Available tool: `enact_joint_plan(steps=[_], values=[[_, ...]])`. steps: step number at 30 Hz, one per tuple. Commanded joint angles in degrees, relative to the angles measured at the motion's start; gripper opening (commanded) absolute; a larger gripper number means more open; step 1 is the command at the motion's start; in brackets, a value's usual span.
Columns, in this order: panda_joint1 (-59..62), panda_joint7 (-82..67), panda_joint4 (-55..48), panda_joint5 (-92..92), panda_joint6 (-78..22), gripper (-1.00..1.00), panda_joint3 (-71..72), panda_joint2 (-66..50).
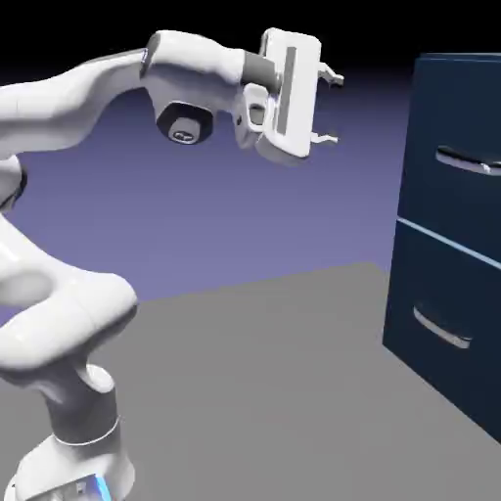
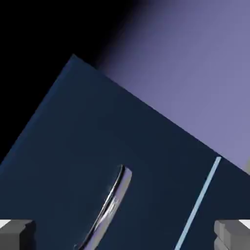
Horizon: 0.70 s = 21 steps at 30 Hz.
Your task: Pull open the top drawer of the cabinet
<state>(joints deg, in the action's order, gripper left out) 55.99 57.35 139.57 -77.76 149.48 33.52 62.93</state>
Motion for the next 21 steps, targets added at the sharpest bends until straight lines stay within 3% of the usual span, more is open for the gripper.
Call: enact_joint_plan(steps=[1,21], values=[[1.82,0.48,-0.69,-2.50,-0.79,0.00,1.08,0.97],[38.14,10.02,-14.42,-52.33,-16.51,0.00,22.56,20.37]])
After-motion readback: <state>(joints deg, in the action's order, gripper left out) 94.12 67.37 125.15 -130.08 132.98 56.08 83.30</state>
